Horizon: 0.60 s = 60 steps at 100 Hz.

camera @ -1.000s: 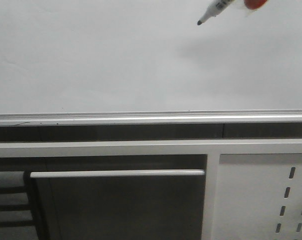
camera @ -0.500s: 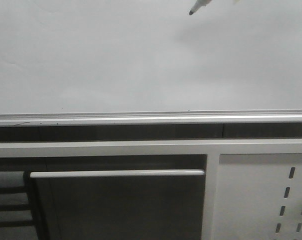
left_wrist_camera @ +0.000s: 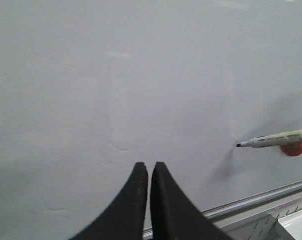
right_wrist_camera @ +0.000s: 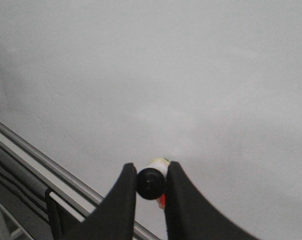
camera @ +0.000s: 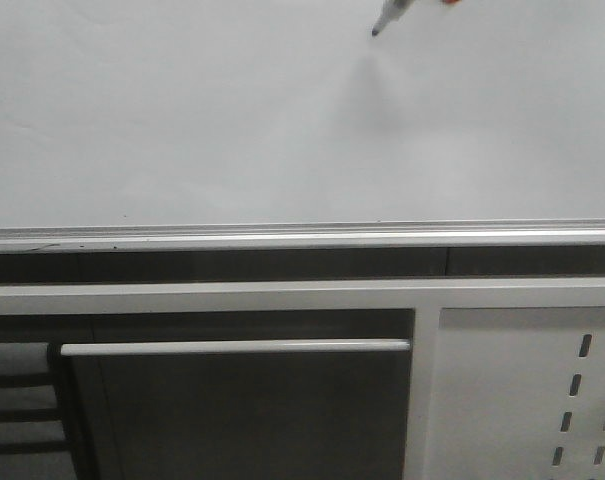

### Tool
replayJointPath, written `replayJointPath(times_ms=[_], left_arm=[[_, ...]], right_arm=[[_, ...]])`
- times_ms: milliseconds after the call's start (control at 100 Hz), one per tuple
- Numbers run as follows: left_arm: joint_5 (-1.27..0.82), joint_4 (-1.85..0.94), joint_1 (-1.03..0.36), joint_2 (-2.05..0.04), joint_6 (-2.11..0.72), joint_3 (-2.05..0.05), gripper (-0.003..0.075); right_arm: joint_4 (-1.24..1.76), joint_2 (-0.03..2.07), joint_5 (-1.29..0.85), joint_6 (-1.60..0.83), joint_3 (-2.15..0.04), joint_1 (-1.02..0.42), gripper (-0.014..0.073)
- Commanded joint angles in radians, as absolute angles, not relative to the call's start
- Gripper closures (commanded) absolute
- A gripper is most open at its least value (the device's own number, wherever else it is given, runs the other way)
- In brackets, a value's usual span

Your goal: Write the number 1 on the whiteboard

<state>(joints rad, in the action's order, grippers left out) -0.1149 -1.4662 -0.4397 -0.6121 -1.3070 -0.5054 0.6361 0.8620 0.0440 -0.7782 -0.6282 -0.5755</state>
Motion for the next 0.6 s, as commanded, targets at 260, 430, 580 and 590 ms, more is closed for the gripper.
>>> replayJointPath(times_ms=[260, 430, 580, 590], left_arm=[[-0.11, -1.471, -0.438, -0.611, -1.301, -0.534, 0.0741], [-0.145, -1.467, -0.438, -0.611, -1.301, -0.534, 0.0741], [-0.294, -1.467, -0.438, -0.653, -1.344, -0.539, 0.0741], [-0.303, -1.472, -0.438, -0.661, -1.355, -0.541, 0.0741]], right_arm=[[0.615, 1.029, 0.181, -0.789, -0.665, -0.578, 0.0637], [0.615, 0.965, 0.01, -0.789, -0.665, -0.617, 0.0637], [0.617, 0.86, -0.121, -0.789, -0.669, -0.644, 0.0637], [0.623, 0.856, -0.136, -0.789, -0.669, -0.644, 0.0637]])
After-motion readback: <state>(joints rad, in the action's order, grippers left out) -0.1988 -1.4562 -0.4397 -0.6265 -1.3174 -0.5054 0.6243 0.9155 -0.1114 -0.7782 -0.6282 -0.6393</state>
